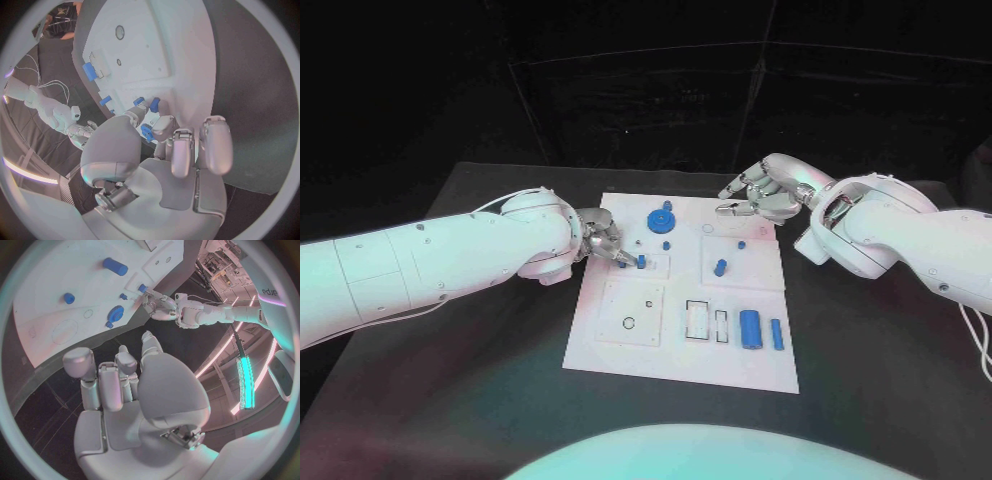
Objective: Assemble the parts on the task board
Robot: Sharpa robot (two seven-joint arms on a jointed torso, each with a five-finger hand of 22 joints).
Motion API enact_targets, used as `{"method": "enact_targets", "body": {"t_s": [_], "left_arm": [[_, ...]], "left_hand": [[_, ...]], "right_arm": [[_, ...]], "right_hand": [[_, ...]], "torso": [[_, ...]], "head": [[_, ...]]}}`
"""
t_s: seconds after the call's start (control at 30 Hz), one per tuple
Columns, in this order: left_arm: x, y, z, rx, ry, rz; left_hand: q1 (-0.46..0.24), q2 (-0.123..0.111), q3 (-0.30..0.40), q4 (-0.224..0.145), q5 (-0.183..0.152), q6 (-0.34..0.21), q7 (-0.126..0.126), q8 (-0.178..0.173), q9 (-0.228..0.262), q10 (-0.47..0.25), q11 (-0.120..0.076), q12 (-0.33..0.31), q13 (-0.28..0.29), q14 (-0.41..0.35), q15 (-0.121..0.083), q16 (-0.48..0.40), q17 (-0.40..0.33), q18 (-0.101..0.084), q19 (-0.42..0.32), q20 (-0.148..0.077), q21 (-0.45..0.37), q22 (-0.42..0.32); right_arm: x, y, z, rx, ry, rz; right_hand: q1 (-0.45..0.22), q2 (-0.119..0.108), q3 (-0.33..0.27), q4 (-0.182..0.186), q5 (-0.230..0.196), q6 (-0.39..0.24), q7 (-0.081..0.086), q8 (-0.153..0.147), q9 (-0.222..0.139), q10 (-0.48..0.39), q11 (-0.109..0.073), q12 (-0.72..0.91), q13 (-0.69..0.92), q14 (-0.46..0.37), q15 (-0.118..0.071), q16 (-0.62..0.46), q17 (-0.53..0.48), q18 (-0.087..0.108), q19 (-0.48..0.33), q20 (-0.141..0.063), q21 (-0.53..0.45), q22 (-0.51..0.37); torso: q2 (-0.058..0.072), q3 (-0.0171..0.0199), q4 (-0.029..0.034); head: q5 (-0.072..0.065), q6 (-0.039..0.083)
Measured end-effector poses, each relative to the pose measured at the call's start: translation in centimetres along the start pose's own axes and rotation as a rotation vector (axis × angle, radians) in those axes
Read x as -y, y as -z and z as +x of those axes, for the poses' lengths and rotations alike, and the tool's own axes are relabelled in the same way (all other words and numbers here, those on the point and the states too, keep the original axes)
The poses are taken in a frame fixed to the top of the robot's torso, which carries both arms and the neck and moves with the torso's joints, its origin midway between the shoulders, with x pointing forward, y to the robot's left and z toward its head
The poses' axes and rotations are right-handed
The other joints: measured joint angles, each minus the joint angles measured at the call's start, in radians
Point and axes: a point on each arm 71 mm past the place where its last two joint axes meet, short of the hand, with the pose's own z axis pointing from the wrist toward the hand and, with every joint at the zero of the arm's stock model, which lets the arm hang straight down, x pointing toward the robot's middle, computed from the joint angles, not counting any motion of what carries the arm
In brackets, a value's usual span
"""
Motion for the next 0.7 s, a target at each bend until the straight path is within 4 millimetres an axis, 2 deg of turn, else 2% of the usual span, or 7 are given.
{"method": "enact_targets", "body": {"t_s": [0.33, 0.53, 0.6, 0.67, 0.7], "left_arm": [[-0.10, -0.06, -0.07, 0.002, 0.001, -0.003], [-0.53, 0.28, -0.18, 0.010, 0.008, -0.007], [-0.76, 0.43, -0.32, 0.016, 0.016, -0.008], [-0.91, 0.60, -0.63, 0.027, 0.032, -0.006], [-0.94, 0.67, -0.79, 0.032, 0.042, -0.003]], "left_hand": [[-0.004, 0.004, -0.016, 0.008, 0.000, 0.000, 0.000, 0.000, 0.000, 0.000, 0.000, 0.000, 0.000, 0.000, 0.000, 0.000, 0.000, 0.000, 0.000, 0.000, 0.004, 0.000], [-0.022, 0.011, -0.055, 0.036, 0.000, 0.000, 0.000, 0.000, 0.000, -0.001, 0.001, -0.006, -0.020, 0.000, 0.000, 0.000, 0.000, 0.000, 0.000, 0.000, 0.000, 0.000], [-0.022, 0.011, -0.079, 0.047, 0.000, -0.027, 0.008, -0.005, -0.005, -0.045, 0.008, -0.056, -0.085, 0.000, 0.000, 0.000, 0.000, 0.000, 0.000, 0.000, -0.020, -0.014], [-0.022, 0.011, -0.101, 0.059, 0.000, -0.070, 0.024, -0.027, -0.017, -0.118, 0.021, -0.144, -0.196, -0.001, 0.003, 0.000, 0.000, 0.000, -0.010, 0.002, -0.049, -0.043], [-0.022, 0.011, -0.115, 0.065, 0.000, -0.098, 0.036, -0.043, -0.026, -0.166, 0.031, -0.197, -0.262, 0.001, 0.015, 0.000, 0.000, 0.000, -0.018, 0.007, -0.064, -0.060]], "right_arm": [[0.02, 0.04, -0.02, 0.000, 0.000, 0.000], [0.04, 0.05, -0.04, 0.001, 0.000, 0.001], [0.05, 0.05, -0.04, 0.001, 0.000, 0.001], [0.05, 0.05, -0.04, 0.001, 0.000, 0.001], [0.06, 0.05, -0.04, 0.001, 0.000, 0.001]], "right_hand": [[-0.001, 0.001, -0.002, 0.002, 0.000, 0.000, 0.000, 0.000, 0.000, 0.000, 0.000, 0.000, 0.000, 0.000, 0.000, 0.000, 0.000, 0.000, 0.000, 0.000, 0.000, -0.001], [-0.005, 0.005, -0.002, 0.002, 0.000, 0.000, 0.000, 0.000, 0.000, 0.000, 0.000, 0.000, -0.001, 0.000, 0.000, 0.000, 0.000, 0.000, 0.000, 0.000, 0.000, -0.001], [-0.005, 0.005, -0.002, 0.002, 0.000, 0.000, 0.000, 0.000, 0.000, 0.000, 0.000, 0.000, -0.001, 0.000, 0.000, 0.000, 0.000, 0.000, 0.000, 0.000, 0.000, -0.001], [-0.005, 0.005, -0.002, 0.002, 0.000, 0.000, 0.000, 0.000, 0.000, 0.000, 0.000, 0.000, -0.001, 0.000, 0.000, 0.000, 0.000, 0.000, 0.000, 0.000, 0.000, -0.001], [-0.005, 0.005, -0.002, 0.002, 0.000, 0.000, 0.000, 0.000, 0.000, 0.000, 0.000, 0.000, -0.001, 0.000, 0.000, 0.000, 0.000, 0.000, 0.000, 0.000, 0.000, -0.001]], "torso": [[0.000, 0.0003, 0.0000], [0.000, 0.0000, 0.0000], [0.000, -0.0001, 0.0002], [0.000, -0.0001, 0.0005], [0.000, -0.0001, 0.0005]], "head": [[-0.001, 0.001], [-0.003, 0.002], [-0.004, 0.002], [-0.004, 0.002], [-0.005, 0.003]]}}
